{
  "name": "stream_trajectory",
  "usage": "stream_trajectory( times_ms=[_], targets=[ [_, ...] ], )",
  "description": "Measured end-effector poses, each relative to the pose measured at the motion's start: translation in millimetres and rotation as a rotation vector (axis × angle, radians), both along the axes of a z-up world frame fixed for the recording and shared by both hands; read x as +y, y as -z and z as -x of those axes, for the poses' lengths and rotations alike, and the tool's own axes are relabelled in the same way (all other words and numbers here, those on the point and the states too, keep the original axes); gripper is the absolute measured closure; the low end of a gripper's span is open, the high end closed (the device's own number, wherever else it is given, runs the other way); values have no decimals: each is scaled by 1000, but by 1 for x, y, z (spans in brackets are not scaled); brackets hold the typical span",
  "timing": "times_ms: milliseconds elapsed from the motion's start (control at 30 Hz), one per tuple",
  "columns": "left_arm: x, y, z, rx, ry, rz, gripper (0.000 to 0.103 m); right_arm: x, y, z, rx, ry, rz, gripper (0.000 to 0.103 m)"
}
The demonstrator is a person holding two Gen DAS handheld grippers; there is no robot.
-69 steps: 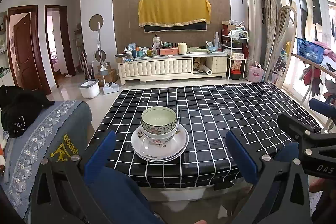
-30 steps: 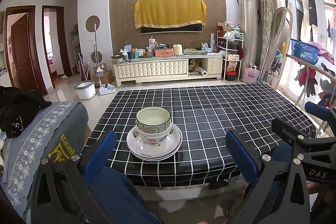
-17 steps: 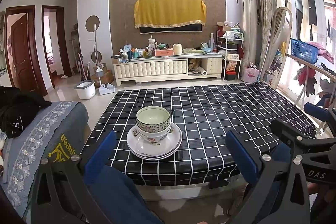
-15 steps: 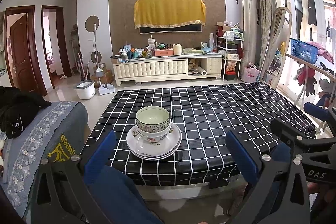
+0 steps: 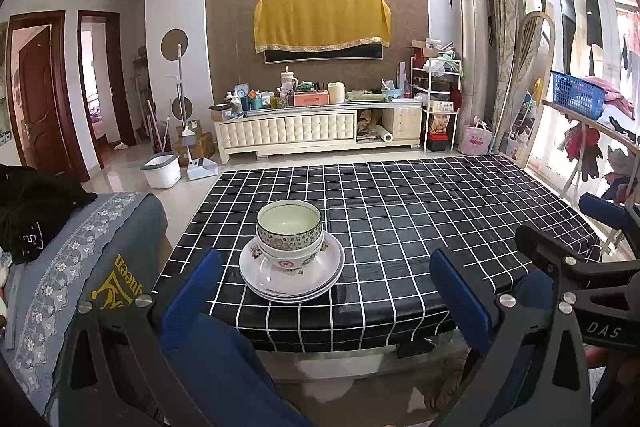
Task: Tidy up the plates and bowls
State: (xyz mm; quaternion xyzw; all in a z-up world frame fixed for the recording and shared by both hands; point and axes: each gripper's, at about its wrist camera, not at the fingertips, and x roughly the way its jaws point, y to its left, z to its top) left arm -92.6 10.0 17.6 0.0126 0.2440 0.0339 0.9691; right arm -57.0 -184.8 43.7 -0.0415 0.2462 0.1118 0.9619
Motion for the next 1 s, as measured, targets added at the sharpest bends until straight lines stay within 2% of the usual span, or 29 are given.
stream_trajectory(
  times_ms=[467, 633, 1000],
  targets=[
    [-1, 1, 1, 9, 25, 20, 0, 0, 3, -1, 4, 1, 1, 0],
    [-2, 1, 2, 1, 19, -6, 0, 0, 4, 0, 6, 4, 3, 0],
    [-1, 3, 5, 8, 11, -7, 0, 1, 5, 2, 9, 3, 7, 0]
  ],
)
